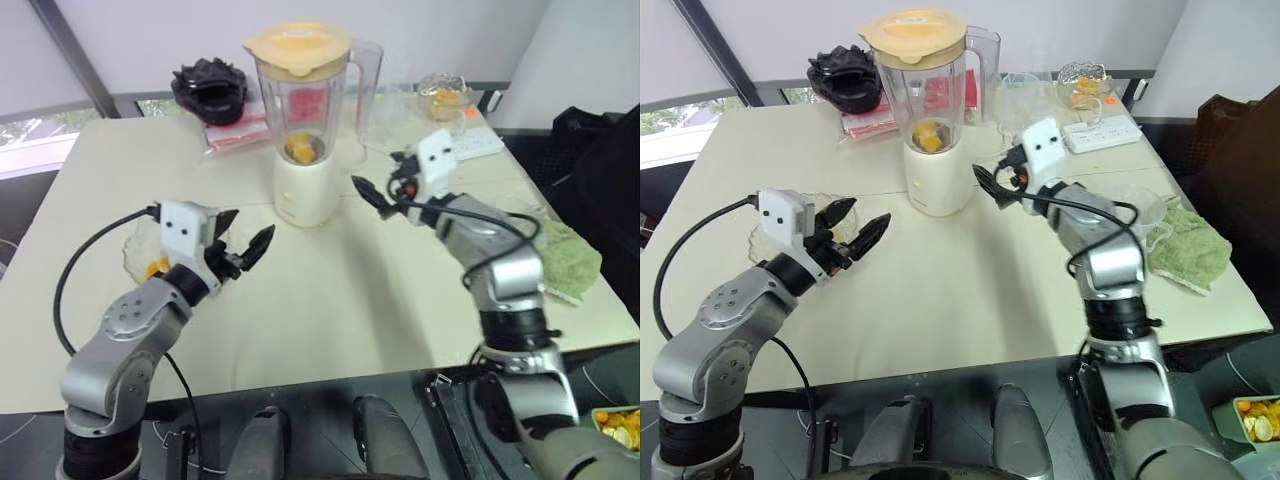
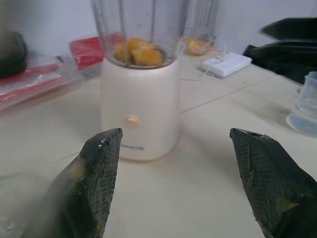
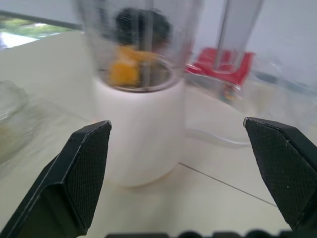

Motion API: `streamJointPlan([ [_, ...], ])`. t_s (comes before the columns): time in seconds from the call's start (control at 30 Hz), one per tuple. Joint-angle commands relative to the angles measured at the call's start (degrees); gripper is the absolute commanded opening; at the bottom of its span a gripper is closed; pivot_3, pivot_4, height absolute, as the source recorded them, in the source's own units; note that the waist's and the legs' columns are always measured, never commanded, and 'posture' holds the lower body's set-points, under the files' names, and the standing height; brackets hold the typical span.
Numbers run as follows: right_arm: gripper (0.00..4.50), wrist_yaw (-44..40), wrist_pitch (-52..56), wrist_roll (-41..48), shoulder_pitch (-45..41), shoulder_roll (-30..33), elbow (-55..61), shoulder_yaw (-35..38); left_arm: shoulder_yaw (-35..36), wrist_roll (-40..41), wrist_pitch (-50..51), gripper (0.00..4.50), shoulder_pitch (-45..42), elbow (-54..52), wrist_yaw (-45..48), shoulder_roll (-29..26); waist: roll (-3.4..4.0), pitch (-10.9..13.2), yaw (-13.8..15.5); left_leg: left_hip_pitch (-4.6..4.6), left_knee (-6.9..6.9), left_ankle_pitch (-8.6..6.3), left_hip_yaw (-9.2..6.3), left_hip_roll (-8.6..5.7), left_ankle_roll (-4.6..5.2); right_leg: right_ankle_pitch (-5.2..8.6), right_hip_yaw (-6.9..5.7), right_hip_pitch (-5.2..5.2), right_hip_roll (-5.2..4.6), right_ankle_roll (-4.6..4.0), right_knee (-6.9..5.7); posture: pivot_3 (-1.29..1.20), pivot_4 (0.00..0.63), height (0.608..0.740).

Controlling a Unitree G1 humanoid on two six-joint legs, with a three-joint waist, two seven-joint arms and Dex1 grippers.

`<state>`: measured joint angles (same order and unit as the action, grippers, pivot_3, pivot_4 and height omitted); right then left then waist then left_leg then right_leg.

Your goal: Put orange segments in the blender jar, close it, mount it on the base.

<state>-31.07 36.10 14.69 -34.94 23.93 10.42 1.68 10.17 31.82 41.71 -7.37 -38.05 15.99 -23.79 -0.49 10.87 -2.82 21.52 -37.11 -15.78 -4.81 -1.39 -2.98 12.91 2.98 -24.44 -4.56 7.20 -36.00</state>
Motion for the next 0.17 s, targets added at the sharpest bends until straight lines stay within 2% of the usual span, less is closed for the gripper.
streamJointPlan([
  [0.03,4.47,-4.7,0.1,3.6,2.9,3.8,6.0,2.0,1.9,0.1,-1.2,3.64,0.6,-1.2,0.0,-0.7,-0.02,0.0,0.3,0.00,0.00,0.00,0.00,0.00,0.00,0.00,0.00,0.00,0.00,0.00,0.00,0.00,0.150,0.740],
  [0.17,4.47,-8.5,1.4,6.0,6.8,8.5,8.9,2.4,3.3,0.8,-0.7,3.64,2.0,-1.9,0.5,-1.8,-0.07,0.0,0.4,0.01,-0.04,0.00,0.01,0.00,0.00,0.01,0.00,0.03,0.00,-0.01,0.02,0.00,0.150,0.740],
])
